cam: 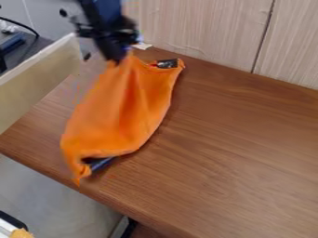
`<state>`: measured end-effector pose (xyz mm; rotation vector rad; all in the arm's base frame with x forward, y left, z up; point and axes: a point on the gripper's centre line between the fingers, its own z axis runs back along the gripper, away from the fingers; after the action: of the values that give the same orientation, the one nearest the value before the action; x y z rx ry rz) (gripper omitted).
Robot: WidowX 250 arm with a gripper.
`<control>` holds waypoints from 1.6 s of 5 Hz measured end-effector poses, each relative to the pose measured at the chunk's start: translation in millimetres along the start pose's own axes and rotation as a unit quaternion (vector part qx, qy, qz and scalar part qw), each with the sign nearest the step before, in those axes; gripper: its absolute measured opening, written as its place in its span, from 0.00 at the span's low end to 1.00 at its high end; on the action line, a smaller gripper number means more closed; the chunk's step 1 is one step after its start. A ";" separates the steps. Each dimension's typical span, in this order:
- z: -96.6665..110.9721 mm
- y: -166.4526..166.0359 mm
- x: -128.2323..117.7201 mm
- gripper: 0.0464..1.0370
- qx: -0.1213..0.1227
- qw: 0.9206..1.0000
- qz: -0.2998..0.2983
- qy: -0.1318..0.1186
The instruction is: Unfolding the cloth from left to right
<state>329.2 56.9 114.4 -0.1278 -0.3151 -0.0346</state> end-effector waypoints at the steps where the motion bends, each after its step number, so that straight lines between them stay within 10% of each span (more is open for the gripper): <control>1: -6.3 -42.2 -1.6 0.02 -0.039 0.998 -0.045 0.003; 4: -44.7 -98.6 -56.2 0.02 -0.069 0.986 -0.152 0.022; 7: -80.4 -114.6 -93.5 0.05 -0.040 0.974 -0.215 0.058; 8: -81.1 -113.9 -94.4 0.22 -0.023 0.973 -0.221 0.059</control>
<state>258.3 -65.2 22.2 -0.0997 -0.2194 -0.4902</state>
